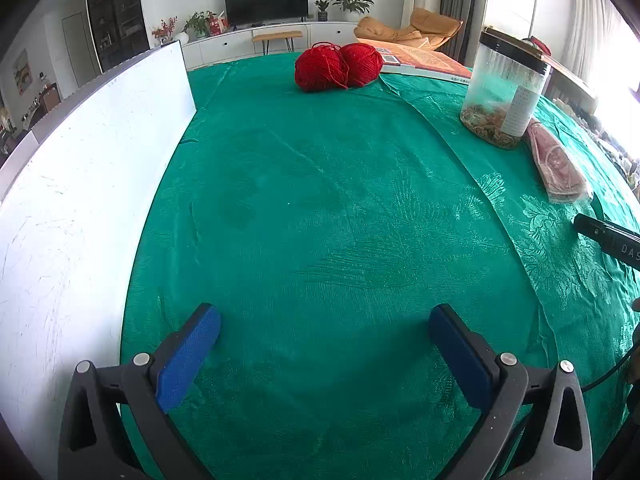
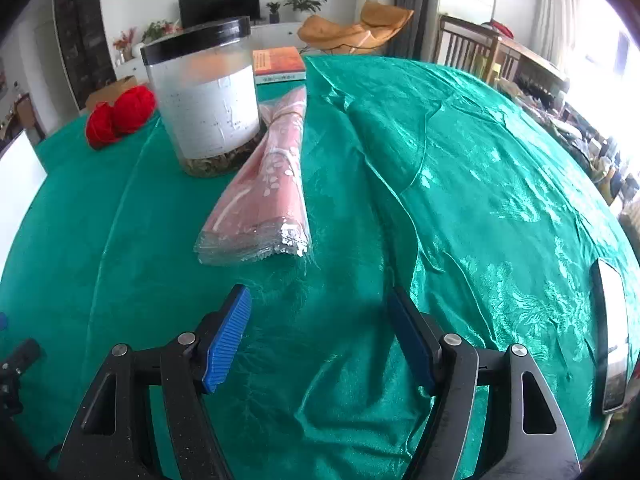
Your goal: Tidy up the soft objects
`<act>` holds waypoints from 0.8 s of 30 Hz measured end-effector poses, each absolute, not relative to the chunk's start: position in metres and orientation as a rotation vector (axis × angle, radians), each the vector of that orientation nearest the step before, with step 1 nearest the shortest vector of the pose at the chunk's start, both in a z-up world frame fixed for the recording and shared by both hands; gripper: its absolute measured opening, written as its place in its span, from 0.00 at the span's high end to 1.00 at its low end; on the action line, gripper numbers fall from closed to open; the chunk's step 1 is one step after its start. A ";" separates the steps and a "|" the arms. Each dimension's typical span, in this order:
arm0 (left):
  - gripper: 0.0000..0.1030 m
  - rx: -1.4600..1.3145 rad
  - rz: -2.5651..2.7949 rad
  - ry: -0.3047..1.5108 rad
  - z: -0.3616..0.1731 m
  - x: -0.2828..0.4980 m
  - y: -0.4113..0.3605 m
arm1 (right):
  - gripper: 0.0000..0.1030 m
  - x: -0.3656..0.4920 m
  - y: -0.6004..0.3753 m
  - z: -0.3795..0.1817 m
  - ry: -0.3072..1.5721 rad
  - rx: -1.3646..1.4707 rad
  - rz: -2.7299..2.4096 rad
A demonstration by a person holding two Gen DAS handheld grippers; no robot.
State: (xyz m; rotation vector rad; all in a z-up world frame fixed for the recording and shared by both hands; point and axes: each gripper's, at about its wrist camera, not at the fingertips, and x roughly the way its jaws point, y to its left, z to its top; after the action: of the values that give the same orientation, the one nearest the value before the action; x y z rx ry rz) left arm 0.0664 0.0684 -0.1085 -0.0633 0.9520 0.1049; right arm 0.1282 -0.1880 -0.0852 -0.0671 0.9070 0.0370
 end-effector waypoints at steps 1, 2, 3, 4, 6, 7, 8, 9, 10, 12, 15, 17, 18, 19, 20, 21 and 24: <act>0.00 -0.063 0.105 0.952 -0.109 0.066 0.068 | 0.28 0.133 -0.194 -0.089 0.910 -0.063 0.040; 0.00 -0.063 0.105 0.952 -0.108 0.066 0.068 | 0.28 0.132 -0.195 -0.089 0.908 -0.052 0.042; 0.00 -0.063 0.105 0.952 -0.109 0.066 0.069 | 0.28 0.131 -0.196 -0.089 0.908 -0.047 0.044; 0.00 -0.063 0.105 0.952 -0.109 0.066 0.069 | 0.27 0.132 -0.198 -0.091 0.906 -0.046 0.044; 0.00 -0.063 0.105 0.952 -0.109 0.066 0.069 | 0.25 0.137 -0.201 -0.093 0.903 -0.043 0.048; 0.00 -0.063 0.105 0.953 -0.109 0.066 0.069 | 0.23 0.137 -0.201 -0.093 0.905 -0.043 0.050; 0.00 -0.063 0.106 0.952 -0.109 0.066 0.069 | 0.23 0.137 -0.201 -0.093 0.905 -0.043 0.052; 0.00 -0.064 0.107 0.952 -0.109 0.066 0.069 | 0.22 0.139 -0.201 -0.093 0.906 -0.043 0.053; 0.00 -0.065 0.112 0.953 -0.109 0.066 0.069 | 0.21 0.140 -0.202 -0.093 0.907 -0.042 0.054; 0.00 -0.065 0.113 0.952 -0.109 0.066 0.068 | 0.20 0.141 -0.202 -0.094 0.909 -0.043 0.059; 0.00 -0.064 0.111 0.956 -0.109 0.065 0.069 | 0.19 0.143 -0.203 -0.095 0.910 -0.044 0.063; 0.00 -0.080 0.122 0.997 -0.106 0.069 0.068 | 0.19 0.144 -0.204 -0.096 0.911 -0.044 0.065; 0.01 -0.100 0.121 1.014 -0.101 0.073 0.068 | 0.19 0.144 -0.203 -0.096 0.911 -0.043 0.065; 0.01 -0.123 0.098 1.002 -0.092 0.077 0.067 | 0.19 0.144 -0.203 -0.096 0.911 -0.043 0.065; 0.01 -0.140 0.069 0.972 -0.080 0.080 0.065 | 0.19 0.144 -0.203 -0.096 0.911 -0.043 0.065; 0.01 -0.145 0.047 0.941 -0.068 0.085 0.063 | 0.19 0.144 -0.203 -0.096 0.911 -0.044 0.064; 0.00 -0.106 0.005 0.884 -0.032 0.118 0.058 | 0.18 0.144 -0.203 -0.096 0.911 -0.044 0.064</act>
State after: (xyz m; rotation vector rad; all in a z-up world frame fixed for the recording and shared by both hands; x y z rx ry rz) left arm 0.1185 0.0578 -0.0316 -0.1056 0.8835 0.0049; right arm 0.1442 -0.2031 -0.0964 -0.0439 0.9113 0.0643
